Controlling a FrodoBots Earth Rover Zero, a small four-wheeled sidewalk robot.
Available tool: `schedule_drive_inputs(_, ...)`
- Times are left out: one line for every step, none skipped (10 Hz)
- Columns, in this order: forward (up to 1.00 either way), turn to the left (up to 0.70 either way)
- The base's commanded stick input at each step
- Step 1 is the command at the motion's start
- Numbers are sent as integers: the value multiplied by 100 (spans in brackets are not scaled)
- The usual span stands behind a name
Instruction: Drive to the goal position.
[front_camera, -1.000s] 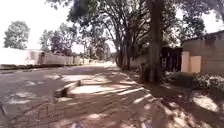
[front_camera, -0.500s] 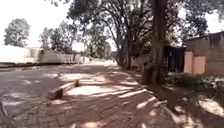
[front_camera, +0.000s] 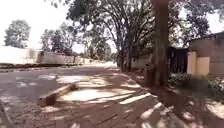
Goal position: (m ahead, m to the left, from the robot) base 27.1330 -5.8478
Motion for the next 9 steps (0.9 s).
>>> schedule_drive_inputs(50,0)
schedule_drive_inputs(50,0)
schedule_drive_inputs(50,0)
schedule_drive_inputs(50,0)
schedule_drive_inputs(50,0)
schedule_drive_inputs(50,0)
schedule_drive_inputs(50,0)
schedule_drive_inputs(50,0)
schedule_drive_inputs(50,0)
